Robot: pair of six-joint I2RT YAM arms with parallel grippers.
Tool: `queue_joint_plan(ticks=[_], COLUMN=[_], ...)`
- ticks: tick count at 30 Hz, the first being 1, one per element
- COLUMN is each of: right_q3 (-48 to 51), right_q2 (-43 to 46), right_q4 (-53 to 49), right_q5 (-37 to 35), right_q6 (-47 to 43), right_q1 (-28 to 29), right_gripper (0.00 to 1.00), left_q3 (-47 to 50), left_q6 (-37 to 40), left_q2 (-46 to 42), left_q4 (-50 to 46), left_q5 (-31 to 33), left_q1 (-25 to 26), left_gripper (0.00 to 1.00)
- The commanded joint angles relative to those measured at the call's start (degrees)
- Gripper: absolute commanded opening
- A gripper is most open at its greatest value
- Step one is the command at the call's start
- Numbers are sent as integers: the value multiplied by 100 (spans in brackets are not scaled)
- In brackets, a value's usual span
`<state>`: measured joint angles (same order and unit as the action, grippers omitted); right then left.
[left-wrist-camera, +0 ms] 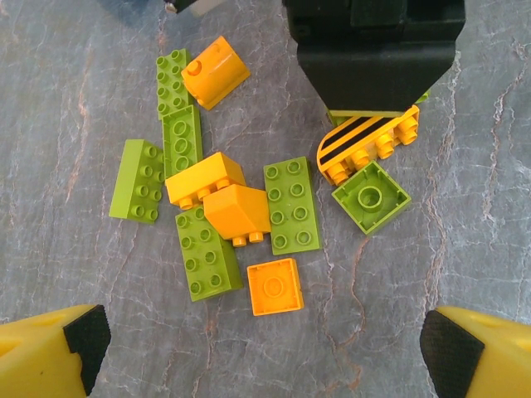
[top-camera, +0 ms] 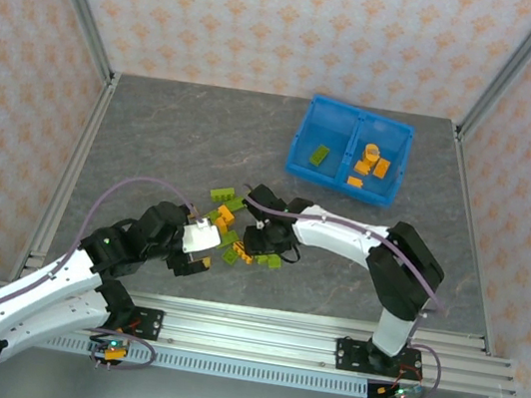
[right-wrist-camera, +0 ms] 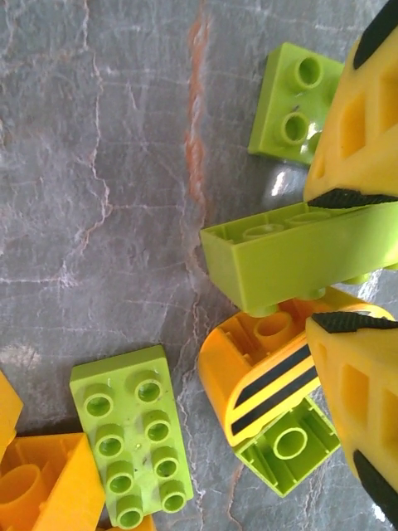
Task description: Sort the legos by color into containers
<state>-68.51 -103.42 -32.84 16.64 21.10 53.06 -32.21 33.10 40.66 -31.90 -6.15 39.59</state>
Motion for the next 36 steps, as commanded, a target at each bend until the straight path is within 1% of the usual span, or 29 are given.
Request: queue_joint_plan(ticks=[1,6,8,12,15,19,23,28,32,36], right_q3=[-109,-134,-153,-291,-306,-171,-210,-419,-461,-401], right_q2=[-353,-561,-588,-628,-540,-418,-481,-383,89,707], right_q4=[6,-11,-65,-460,-713,-655,-509,-451,-311,-89], right_q5=[-155,-151,-241,-731,-1072,-924,-670,-747,-725,-742], right_q6=[-35,57,74,89,103,36,113,253,443,594], right_q1=[-6,-8,-7,-9,-6,-17,-23,-32,-188,-518], right_gripper=[39,38,36,35,38,39,34,25,19,16], left_q3=[-216,-225,-225,-225,-224,-225,-233,-225,-216,-164], left_q6=[91,100,109,112,122,115,111,114,145,187], left_q2=[-41,-66,-81,-103,-137,-155,-162,-206,-284,-513], left_q4=[-141,-143,-154,-170,-171,-167,-178,-197,-185,-117], left_q5=[19,9,7,20,26,18,18,20,-179,-646], left_q1=[-57,-62,-60,-57,-61,-61,-57,-58,-57,-57], left_gripper=[100,100,100,100,100,100,100,100,100,100])
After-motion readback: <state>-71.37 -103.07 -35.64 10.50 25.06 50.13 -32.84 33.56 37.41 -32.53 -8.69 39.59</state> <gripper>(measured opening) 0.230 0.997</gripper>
